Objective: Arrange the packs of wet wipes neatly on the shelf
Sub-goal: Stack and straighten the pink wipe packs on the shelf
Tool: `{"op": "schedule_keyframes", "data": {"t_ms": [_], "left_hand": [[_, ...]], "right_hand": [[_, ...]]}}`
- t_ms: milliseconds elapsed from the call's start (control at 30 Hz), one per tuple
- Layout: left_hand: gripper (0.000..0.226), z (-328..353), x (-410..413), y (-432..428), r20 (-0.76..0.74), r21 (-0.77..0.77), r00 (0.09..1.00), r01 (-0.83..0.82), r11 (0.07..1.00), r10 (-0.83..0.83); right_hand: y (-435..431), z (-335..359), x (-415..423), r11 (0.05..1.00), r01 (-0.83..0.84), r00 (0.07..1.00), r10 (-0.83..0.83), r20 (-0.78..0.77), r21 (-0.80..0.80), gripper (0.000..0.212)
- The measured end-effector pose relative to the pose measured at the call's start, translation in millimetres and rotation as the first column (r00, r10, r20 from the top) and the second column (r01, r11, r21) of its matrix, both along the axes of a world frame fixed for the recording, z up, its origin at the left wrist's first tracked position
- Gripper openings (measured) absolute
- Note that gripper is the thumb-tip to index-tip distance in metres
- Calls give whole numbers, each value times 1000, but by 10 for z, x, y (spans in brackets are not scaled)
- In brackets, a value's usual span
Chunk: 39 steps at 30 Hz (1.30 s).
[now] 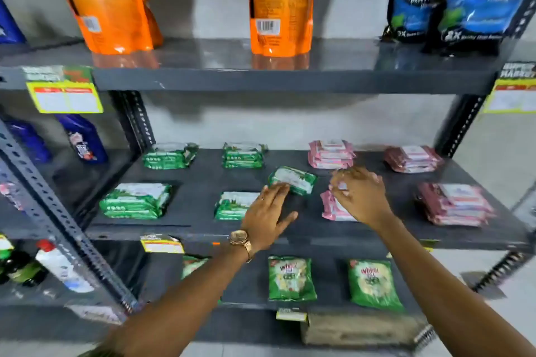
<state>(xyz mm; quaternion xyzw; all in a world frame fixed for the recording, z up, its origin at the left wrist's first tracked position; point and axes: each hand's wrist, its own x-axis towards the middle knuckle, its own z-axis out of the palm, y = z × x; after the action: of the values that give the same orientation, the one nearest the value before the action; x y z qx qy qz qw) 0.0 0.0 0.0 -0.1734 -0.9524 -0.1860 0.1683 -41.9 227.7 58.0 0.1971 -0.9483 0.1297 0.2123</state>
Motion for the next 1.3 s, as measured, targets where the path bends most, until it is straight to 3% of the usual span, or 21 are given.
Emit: {"op": "schedule_keyframes", "data": {"t_ms": [133,267,400,567,733,1033,1167,1300], "left_hand": [[73,-316,-220,204,207,-5,975,-84,996,83],[67,-497,-473,409,290,-58,947,-126,990,138],[69,-628,-583,463,212,-82,954,-199,977,212],[83,-682,-605,447,192,-157,957,-188,970,217],[70,-636,-590,456,233,-188,946,-185,965,227],[70,-690,-623,446,218,-153,954,-175,973,206],[77,-694,-618,430,190,-122,961,-179,976,200],[72,-685,-611,434,212,-137,955,-181,974,207]], "right_hand": [[277,-278,-382,990,108,949,-76,305,-89,28],[585,-511,-815,971,197,899,-125,420,-132,42],[764,-599,-1236,969,232,837,-154,525,-87,51],[748,-565,-1577,988,153,809,-126,574,0,56],[689,-417,-1690,987,152,722,-143,677,47,70],[805,140,-1459,990,117,814,-52,579,-75,67],[687,163,-1123,984,27,758,96,645,-177,67],[520,-36,-868,988,-51,727,138,672,-148,67]]}}
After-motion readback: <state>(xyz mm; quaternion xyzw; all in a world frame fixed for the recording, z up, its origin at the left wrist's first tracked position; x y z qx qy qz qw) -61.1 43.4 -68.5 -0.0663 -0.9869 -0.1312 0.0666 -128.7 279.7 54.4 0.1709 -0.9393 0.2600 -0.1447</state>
